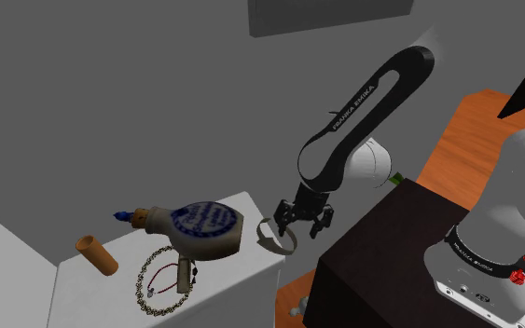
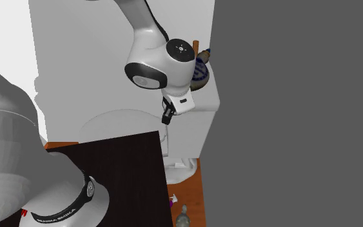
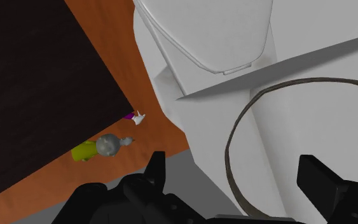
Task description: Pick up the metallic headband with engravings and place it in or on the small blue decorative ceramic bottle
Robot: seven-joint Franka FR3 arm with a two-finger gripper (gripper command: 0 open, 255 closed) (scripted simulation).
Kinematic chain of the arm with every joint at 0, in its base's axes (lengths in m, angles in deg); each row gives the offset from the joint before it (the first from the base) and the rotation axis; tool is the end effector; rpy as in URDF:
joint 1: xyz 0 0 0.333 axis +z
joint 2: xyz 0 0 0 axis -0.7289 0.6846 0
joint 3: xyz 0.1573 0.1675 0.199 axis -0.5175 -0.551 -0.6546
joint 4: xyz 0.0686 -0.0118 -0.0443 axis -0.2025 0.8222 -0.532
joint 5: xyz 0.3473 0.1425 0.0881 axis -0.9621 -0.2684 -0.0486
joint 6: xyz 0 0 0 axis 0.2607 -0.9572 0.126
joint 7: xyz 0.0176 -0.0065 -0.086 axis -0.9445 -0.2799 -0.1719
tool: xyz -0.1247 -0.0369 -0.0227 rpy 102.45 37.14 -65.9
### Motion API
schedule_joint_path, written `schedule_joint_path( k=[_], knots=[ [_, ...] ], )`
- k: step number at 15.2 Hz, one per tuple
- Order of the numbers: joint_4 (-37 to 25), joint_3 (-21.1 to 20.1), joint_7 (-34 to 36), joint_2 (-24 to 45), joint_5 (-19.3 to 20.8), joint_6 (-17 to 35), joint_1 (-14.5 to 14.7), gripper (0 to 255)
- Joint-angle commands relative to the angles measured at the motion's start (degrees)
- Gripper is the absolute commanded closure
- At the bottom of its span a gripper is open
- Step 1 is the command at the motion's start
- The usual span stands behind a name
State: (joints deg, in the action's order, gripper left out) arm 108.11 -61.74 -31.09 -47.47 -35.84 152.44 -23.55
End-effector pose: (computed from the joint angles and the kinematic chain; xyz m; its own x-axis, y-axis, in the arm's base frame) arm 0.3179 0.2290 0.1847 0.8545 -0.4673 -0.2267 -0.5177 -0.8014 -0.2994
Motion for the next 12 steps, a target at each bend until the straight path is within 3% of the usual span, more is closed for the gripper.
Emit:
schedule_joint_path(
  k=[1,2,12],
  knots=[
    [0.00,0.00,0.00,0.00,0.00,0.00,0.00,0],
    [0.00,0.00,0.00,0.00,0.00,0.00,0.00,255],
    [0.30,0.11,1.30,-1.09,1.24,-0.68,-0.06,255]
  ],
)
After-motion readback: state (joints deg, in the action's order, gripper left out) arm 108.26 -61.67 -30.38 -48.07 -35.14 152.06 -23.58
